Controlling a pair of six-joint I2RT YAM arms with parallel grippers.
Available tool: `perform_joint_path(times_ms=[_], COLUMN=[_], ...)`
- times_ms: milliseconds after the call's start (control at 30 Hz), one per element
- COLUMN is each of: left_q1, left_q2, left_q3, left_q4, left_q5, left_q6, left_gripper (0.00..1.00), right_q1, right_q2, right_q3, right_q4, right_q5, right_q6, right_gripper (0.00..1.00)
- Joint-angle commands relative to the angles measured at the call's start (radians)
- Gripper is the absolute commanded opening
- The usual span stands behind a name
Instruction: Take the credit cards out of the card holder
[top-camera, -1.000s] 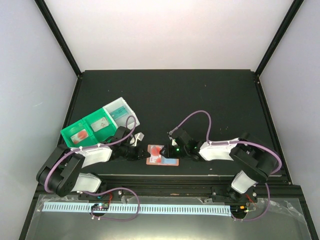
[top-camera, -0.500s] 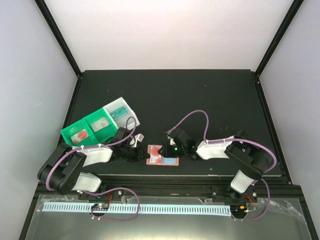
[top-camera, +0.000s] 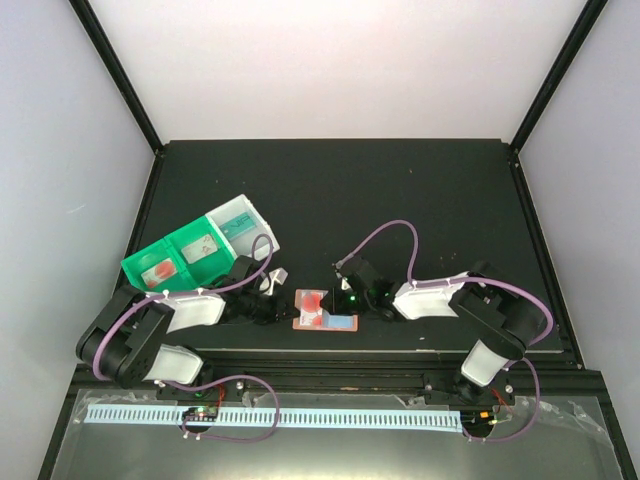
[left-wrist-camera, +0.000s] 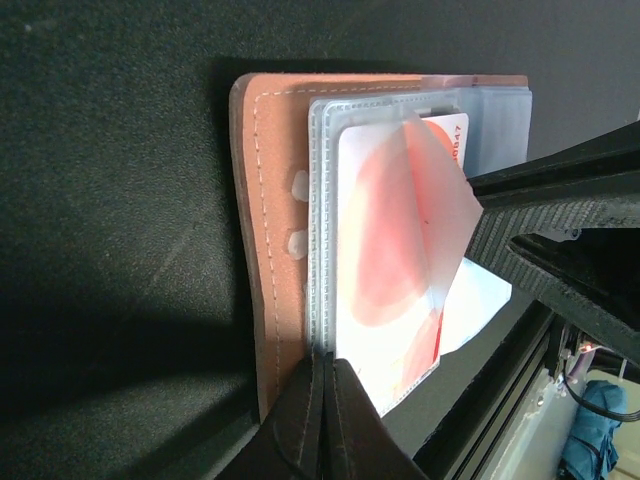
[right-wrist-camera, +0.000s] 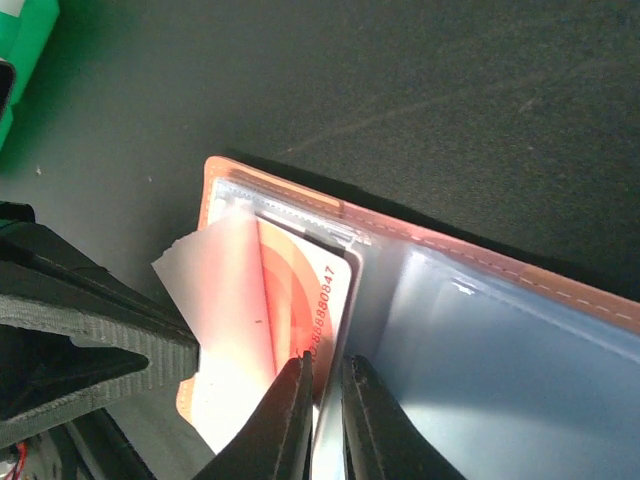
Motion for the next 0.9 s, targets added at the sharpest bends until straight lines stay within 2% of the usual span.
perform_joint_path(times_ms=[0,133,300,467,667,867], left_q1=[-0.011,-0.011,-0.01,-0.011,-0.01,-0.011], left_q2=[0.016,0.022,0.014,0.015,0.014,0.012], left_q3=[-0.007,-0.004,-0.006,-0.002,-0.006,-0.005], left_q4=[0.028,0.013,0.015,0.011,0.011,0.013], left_q5=[-0.016,-0.026,-0.029,-0.035,-0.035,-0.038], left_q6=[0.004,0.011,0.004,0.004,0.002,0.001], left_gripper=[0.02,0.02,0.02,0.02,0.02,0.02], right_q1=[0.005,0.003,0.003,0.003,0.003,0.003], right_q2=[0.0,-0.01,-0.032,-0.049,-0.022,-0.006], right_q3=[-0.025,-0.045,-0.051,-0.056,-0.055,-0.048], right_q4=[0.019,0.028,0.017,0.021,0.066,0.072], right_q5=[0.044,0.06,0.058,0.058,0.023,0.023], right_q6=[0.001,0.004,-0.008,-0.002,0.016,0.018], right_gripper=[0.08,0.04,0.03,0.06,0.15,0.17])
